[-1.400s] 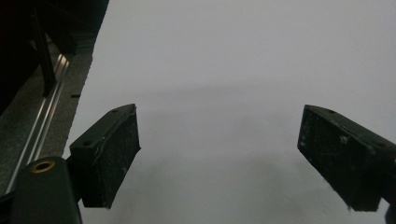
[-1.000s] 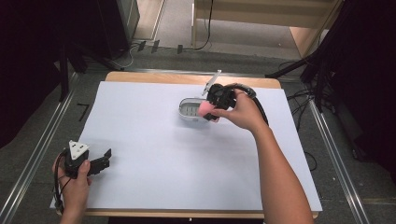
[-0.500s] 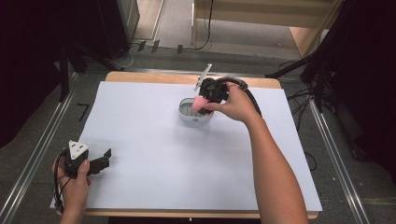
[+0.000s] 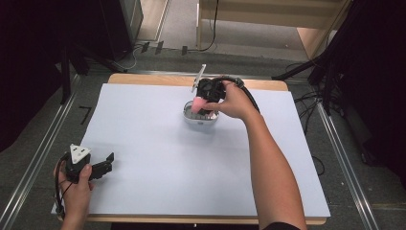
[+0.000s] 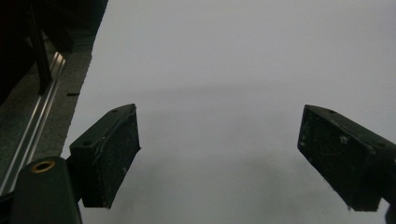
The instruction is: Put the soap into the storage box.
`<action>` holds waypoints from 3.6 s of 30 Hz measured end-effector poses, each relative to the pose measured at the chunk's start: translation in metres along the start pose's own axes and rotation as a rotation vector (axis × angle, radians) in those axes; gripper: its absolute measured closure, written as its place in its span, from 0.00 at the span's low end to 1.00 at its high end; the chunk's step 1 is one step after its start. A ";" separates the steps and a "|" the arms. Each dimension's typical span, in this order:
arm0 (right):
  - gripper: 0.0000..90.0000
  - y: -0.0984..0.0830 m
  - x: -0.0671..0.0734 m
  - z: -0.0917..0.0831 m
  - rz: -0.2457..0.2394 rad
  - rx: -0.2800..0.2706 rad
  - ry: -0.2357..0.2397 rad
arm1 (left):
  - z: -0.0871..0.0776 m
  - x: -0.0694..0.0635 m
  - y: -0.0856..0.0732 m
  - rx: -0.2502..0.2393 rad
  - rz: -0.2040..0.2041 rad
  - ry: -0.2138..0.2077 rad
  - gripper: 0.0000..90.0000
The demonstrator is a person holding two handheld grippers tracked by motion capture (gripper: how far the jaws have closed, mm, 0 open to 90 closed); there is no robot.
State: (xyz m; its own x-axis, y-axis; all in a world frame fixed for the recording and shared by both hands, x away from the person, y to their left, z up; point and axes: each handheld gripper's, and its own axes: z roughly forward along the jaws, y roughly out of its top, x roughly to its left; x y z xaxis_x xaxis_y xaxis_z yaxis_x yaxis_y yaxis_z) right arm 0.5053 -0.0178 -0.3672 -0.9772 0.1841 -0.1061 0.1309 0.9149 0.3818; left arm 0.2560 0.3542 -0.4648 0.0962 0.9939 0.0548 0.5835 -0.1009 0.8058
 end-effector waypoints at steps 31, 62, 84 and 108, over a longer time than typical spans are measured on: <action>0.42 0.000 -0.005 0.023 -0.057 0.041 0.012 | 0.000 0.001 0.000 0.000 -0.005 -0.004 0.15; 0.15 -0.074 0.019 -0.014 0.302 -0.286 0.024 | 0.000 0.000 0.000 -0.001 0.004 -0.002 0.15; 0.15 -0.116 0.052 -0.021 0.365 -0.338 -0.049 | 0.000 0.000 0.000 0.000 0.006 0.000 0.15; 0.15 -0.169 0.094 -0.024 0.422 -0.377 -0.111 | 0.000 -0.001 0.000 0.000 0.016 0.005 0.15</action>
State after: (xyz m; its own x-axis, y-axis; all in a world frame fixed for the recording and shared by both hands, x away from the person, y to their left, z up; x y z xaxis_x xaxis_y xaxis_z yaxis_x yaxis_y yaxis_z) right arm 0.3872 -0.1634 -0.4198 -0.8272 0.5606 0.0384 0.4170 0.5668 0.7105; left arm 0.2554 0.3529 -0.4649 0.1013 0.9924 0.0703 0.5822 -0.1165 0.8047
